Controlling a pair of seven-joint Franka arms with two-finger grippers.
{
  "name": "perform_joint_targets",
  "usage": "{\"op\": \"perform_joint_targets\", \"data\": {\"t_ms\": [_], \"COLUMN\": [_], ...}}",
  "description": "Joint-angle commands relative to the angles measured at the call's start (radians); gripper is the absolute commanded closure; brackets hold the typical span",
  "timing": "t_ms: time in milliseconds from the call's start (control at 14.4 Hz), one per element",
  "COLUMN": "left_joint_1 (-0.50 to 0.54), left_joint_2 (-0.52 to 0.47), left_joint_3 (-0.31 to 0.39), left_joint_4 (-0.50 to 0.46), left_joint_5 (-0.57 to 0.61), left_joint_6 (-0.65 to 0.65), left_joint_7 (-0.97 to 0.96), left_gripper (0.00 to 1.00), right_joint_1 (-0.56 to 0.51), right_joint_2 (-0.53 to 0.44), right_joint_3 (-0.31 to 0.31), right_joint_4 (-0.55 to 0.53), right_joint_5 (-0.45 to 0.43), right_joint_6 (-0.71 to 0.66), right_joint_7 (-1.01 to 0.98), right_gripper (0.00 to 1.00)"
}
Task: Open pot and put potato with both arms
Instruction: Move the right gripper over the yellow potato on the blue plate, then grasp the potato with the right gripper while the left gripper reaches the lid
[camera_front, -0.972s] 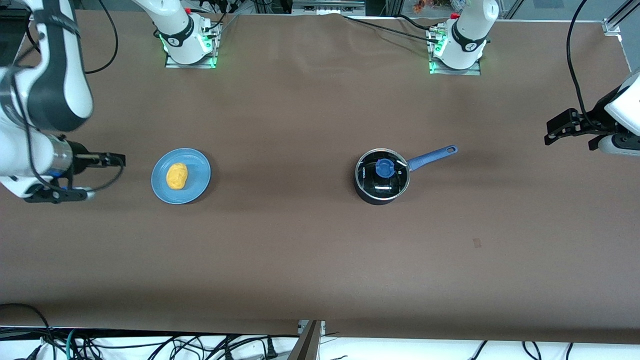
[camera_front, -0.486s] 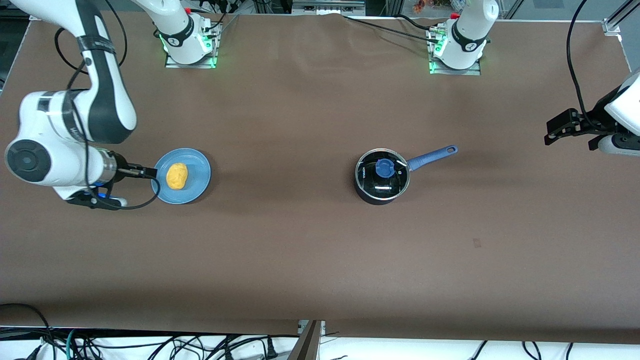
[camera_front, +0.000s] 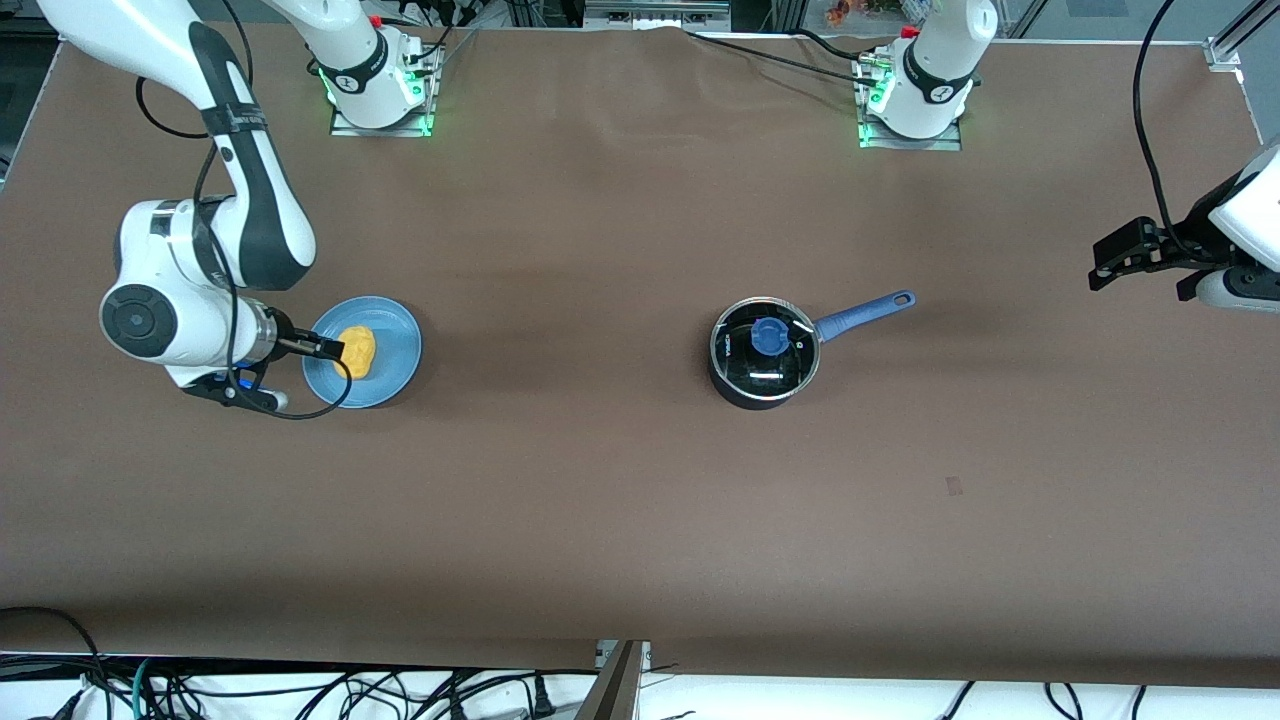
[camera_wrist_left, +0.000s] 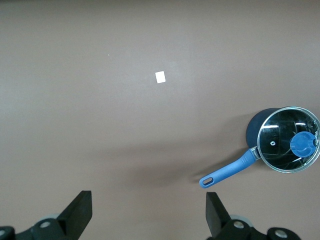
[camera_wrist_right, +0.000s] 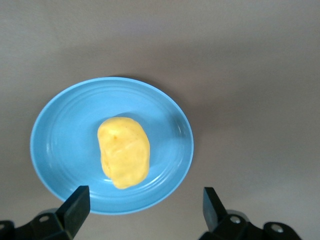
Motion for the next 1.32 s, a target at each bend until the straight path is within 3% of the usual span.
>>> {"op": "perform_joint_targets", "data": {"t_ms": [0, 208, 764, 1250], "left_joint_1": [0.002, 0.002, 0.0, -0.057], "left_joint_2": [0.009, 0.009, 0.017, 0.134], "left_joint_3": [0.002, 0.002, 0.001, -0.007], "left_joint_4": [0.02, 0.02, 0.02, 0.021], "left_joint_5": [-0.011, -0.011, -0.026, -0.011], "left_joint_6": [-0.011, -0.011, -0.011, -0.017], "left_joint_7": [0.015, 0.015, 0.026, 0.026], "left_gripper": [0.0, 0.0, 0.0, 0.0], "right_joint_1": [-0.003, -0.002, -0.002, -0.002], "right_joint_2": [-0.042, -0.039, -0.004, 0.012], "right_joint_3": [0.003, 0.003, 0.02, 0.04], "right_joint_4": [-0.091, -0.183, -0.268, -0.291], "right_joint_5": [0.0, 0.0, 0.003, 0.003], "right_joint_6": [0.1, 0.265, 0.48, 0.522], "right_joint_7": [0.023, 0.06, 0.065, 0.083], "right_gripper": [0.0, 0.0, 0.0, 0.0]}}
